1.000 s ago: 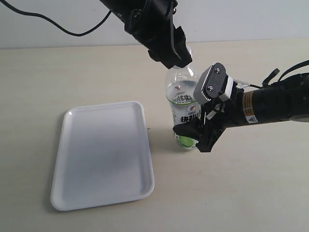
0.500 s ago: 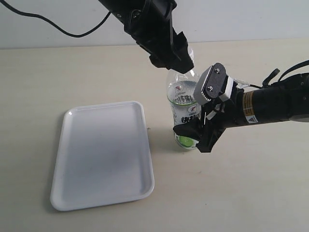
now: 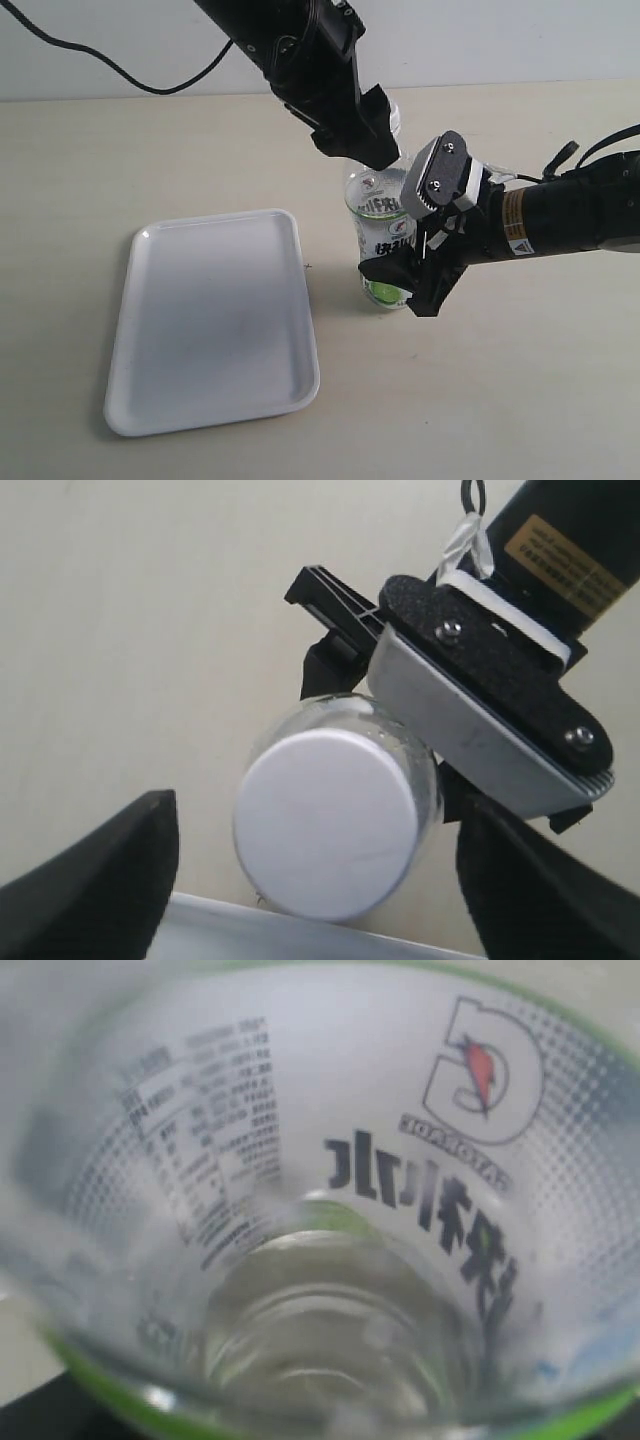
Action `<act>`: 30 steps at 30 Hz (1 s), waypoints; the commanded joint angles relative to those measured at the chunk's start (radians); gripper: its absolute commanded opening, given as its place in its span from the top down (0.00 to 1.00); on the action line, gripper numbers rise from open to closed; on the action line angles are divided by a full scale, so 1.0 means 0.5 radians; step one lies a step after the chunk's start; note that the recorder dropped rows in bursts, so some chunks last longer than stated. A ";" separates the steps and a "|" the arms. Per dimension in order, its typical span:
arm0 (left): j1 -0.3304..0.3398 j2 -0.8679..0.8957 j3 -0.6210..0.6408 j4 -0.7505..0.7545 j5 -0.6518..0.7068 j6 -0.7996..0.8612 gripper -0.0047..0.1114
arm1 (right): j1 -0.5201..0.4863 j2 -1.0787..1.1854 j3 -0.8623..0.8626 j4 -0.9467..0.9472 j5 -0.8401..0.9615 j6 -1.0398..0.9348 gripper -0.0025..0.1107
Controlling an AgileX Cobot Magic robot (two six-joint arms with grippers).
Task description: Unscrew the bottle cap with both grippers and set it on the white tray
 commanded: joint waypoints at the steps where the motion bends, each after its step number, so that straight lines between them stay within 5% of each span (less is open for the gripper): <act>1: -0.002 -0.007 -0.013 0.021 -0.026 0.060 0.32 | 0.001 -0.033 -0.020 0.008 -0.014 -0.024 0.98; 22: -0.002 -0.011 -0.013 -0.036 -0.165 0.060 0.34 | 0.001 -0.033 -0.020 0.008 -0.014 -0.024 0.98; 25: -0.002 -0.011 -0.013 -0.041 -0.152 0.047 0.41 | 0.001 -0.033 -0.020 0.008 -0.014 -0.024 0.98; 30: -0.002 -0.011 -0.013 -0.033 -0.148 0.047 0.72 | 0.001 -0.033 -0.020 0.008 -0.014 -0.024 0.98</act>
